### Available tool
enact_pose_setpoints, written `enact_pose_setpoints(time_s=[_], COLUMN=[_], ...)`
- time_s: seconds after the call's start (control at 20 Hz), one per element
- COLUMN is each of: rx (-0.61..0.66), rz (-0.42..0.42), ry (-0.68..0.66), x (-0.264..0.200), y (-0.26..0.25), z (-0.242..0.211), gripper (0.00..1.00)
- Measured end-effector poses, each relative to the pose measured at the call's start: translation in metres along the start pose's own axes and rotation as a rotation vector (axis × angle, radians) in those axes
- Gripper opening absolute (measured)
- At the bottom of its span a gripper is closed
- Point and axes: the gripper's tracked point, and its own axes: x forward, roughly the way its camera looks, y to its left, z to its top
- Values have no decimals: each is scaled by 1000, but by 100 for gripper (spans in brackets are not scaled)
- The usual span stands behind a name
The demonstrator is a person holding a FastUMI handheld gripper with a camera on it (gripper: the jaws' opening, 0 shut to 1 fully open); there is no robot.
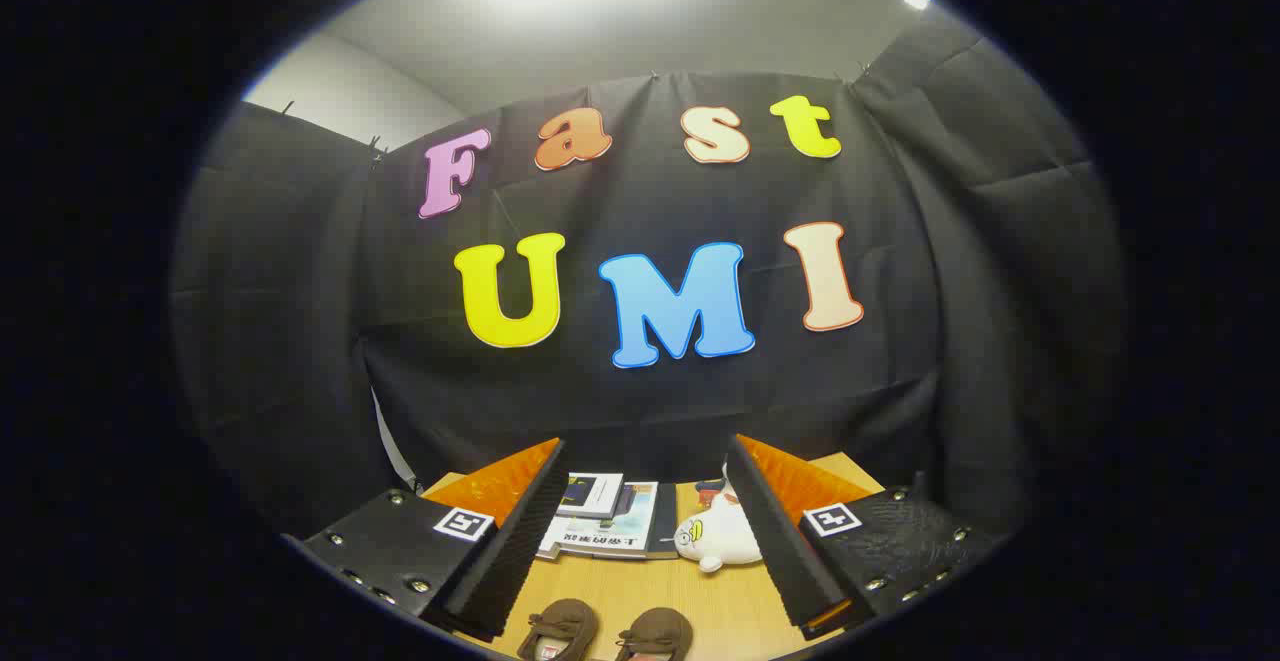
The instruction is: Open the storage box then place both shoes into the box .Put the left shoe in first, then the right shoe, with the right side of both shoes facing outward in a uniform manner.
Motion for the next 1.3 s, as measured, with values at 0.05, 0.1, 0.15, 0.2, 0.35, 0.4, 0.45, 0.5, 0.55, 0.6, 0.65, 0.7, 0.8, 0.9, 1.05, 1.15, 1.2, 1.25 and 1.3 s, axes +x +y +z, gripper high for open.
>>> enact_pose_setpoints(time_s=[0.05, 0.1, 0.15, 0.2, 0.35, 0.4, 0.45, 0.5, 0.55, 0.6, 0.65, 0.7, 0.8, 0.9, 1.05, 1.15, 1.2, 1.25, 1.3], rx=[-4, -5, -4, -3, -7, -3, 3, 6, 7, 8, 9, 9, 15, 22, 18, 35, 43, 50, 60], rz=[-3, -8, -12, -15, -18, -17, -17, -17, -24, -30, -34, -40, -48, -53, -56, -39, -29, -17, 3], ry=[-7, -12, -17, -18, -6, 1, 9, 17, 23, 26, 28, 28, 28, 25, 36, 55, 67, 81, 98], x=[4, 7, 7, 7, 4, 4, 3, 3, 3, 3, 3, 3, 4, 4, 4, 3, 3, 2, 3], y=[-1, -3, -3, -2, 0, 1, 2, 3, 2, 0, 0, -2, -3, -3, 1, 11, 16, 21, 29], z=[3, 6, 7, 6, -1, -5, -9, -12, -15, -16, -17, -17, -17, -16, -21, -29, -35, -44, -53], gripper=[97, 97, 97, 97, 97, 97, 97, 97, 97, 97, 97, 97, 97, 97, 97, 97, 97, 97, 97])
